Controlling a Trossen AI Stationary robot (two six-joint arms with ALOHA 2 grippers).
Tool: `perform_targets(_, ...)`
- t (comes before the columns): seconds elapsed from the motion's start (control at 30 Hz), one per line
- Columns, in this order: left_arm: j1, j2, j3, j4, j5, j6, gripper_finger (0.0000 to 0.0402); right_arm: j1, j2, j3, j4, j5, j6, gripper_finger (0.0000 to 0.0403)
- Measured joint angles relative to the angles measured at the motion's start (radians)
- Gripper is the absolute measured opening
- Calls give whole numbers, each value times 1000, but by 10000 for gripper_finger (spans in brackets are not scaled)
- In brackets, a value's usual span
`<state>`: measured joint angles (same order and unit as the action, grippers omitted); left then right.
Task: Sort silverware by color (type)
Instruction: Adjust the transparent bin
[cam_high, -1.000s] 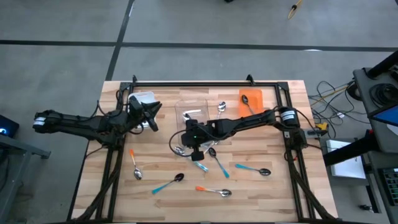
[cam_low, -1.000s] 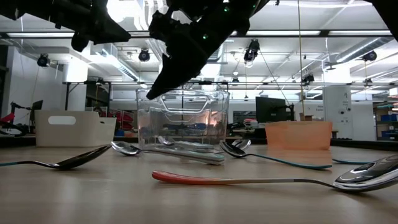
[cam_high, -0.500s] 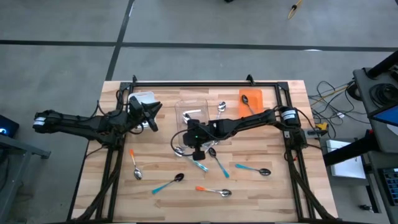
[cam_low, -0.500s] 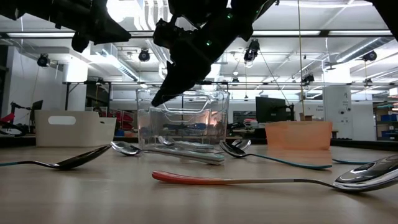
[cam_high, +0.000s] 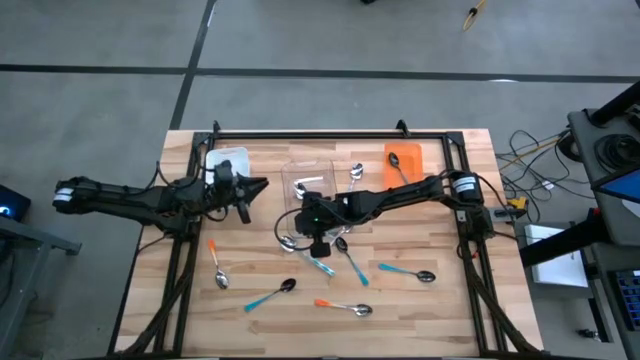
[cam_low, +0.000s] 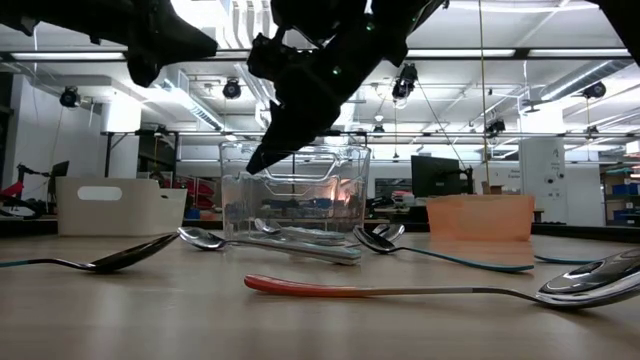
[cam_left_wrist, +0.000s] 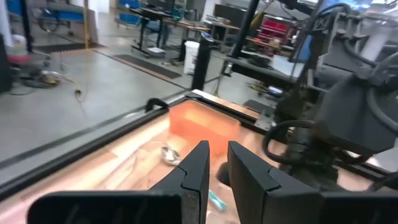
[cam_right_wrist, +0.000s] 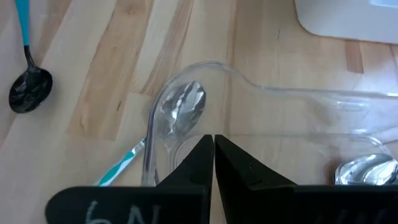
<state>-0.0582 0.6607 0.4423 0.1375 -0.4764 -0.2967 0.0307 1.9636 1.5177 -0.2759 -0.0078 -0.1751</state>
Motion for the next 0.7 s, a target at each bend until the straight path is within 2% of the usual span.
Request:
perform_targets(0.2, 0, 24, 0, -6, 22, -49, 40, 2, 1, 0, 19, 0, 0, 9)
perform_targets(0.4, -9, 87, 0, -6, 66, -169, 40, 2, 1, -2, -11, 0, -6, 9)
perform_targets(0.6, -63, 177, 31, -10, 102, -219, 40, 11, 1, -1, -32, 1, 10, 9)
perform_targets(0.7, -96, 229, 75, -72, 103, -220, 40, 23, 1, -1, -42, 3, 26, 9)
